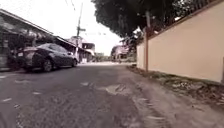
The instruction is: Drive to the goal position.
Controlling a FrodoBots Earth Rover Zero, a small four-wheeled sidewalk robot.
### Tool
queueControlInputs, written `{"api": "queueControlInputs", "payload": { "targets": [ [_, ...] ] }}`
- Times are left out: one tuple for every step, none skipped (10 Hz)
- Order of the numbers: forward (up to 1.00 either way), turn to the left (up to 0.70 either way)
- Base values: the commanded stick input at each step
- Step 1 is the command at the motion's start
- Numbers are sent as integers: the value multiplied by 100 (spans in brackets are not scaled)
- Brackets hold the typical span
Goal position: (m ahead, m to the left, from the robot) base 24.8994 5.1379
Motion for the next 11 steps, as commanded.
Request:
{"api": "queueControlInputs", "payload": {
  "targets": [
    [70, 0],
    [70, 0],
    [70, 0],
    [70, 0],
    [70, 0],
    [70, 0],
    [70, 0],
    [70, 0],
    [70, 0],
    [70, -10],
    [70, -35]
  ]
}}
